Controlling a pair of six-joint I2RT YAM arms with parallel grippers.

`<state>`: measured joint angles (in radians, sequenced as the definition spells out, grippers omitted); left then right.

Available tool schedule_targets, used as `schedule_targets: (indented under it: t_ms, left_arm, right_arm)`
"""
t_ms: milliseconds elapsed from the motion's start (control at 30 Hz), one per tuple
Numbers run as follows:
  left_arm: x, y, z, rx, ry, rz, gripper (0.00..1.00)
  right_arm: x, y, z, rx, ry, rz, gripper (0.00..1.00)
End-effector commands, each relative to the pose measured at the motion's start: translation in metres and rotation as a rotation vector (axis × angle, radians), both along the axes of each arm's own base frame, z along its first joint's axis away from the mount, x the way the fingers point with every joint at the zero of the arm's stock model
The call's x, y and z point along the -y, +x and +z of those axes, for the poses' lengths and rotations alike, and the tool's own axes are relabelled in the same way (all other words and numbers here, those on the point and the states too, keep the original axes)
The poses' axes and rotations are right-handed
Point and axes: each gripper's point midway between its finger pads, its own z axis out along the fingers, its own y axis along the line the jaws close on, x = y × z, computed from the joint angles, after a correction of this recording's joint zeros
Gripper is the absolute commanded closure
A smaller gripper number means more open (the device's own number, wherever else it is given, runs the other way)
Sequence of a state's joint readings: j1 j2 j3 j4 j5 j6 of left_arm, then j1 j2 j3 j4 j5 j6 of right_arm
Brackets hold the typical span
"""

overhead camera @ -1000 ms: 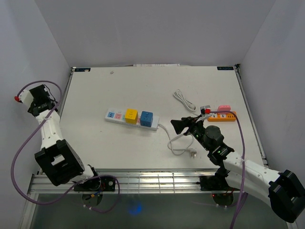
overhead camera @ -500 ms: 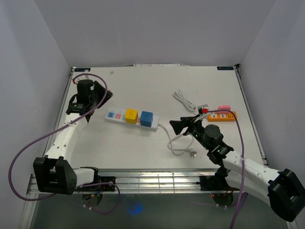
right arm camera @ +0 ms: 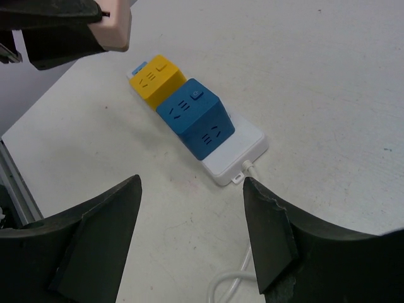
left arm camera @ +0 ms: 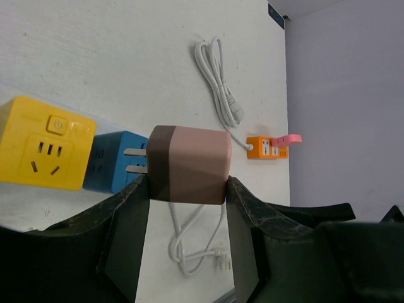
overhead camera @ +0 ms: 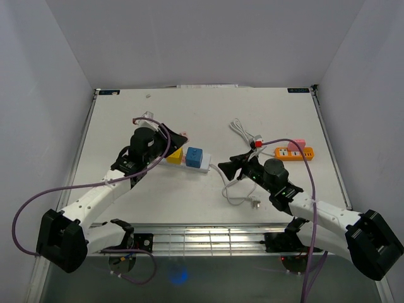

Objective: Insert the plug

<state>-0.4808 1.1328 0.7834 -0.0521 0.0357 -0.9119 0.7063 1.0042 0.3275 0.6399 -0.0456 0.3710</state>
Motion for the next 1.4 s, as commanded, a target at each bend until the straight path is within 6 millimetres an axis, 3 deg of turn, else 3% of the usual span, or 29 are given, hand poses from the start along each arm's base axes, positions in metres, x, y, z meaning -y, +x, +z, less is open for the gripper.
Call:
schedule_targets:
  t_ms: [0,133,200,333,533,667,900,1167,1367]
  left_arm:
    - [0.025,-0.02,0.027,0.092,-0.129,-0.078,0.85]
    - [0.037,-0.043,0.017,0.145,-0.083,-0.125,0.84]
    - [0.029,-0.044,0.006,0.158,-0.043,-0.082,0.82]
    - [0.036,-0.062,0.002,0.155,-0.147,-0.138,0.81]
    - [0.043,-0.063,-0.003,0.124,-0.171,-0.138,0.8]
    - [0.051,-0.062,-0.007,0.092,-0.192,-0.145,0.81]
    - [0.057,-0.068,-0.011,0.069,-0.234,-0.127,0.8]
    - [0.074,-0.079,-0.018,0.031,-0.251,-0.167,0.8]
    - [0.087,-0.086,-0.029,0.011,-0.227,-0.173,0.8]
  right_arm:
    - [-0.01,0.005,0.041,0.114,0.061,0.039,0.29]
    - [-0.013,0.0,0.051,0.116,0.064,0.07,0.32]
    - [-0.012,-0.002,0.049,0.114,0.062,0.073,0.32]
    - [-0.015,-0.012,0.049,0.156,0.102,0.121,0.34]
    - [-0.025,-0.028,0.048,0.243,0.102,0.166,0.33]
    - [-0.049,-0.041,0.041,0.293,0.025,0.179,0.24]
    - [-0.045,-0.02,0.041,0.293,0.036,-0.005,0.18]
    - [-0.065,-0.022,0.043,0.323,0.032,0.015,0.19]
    - [-0.064,-0.02,0.048,0.337,0.041,-0.025,0.2]
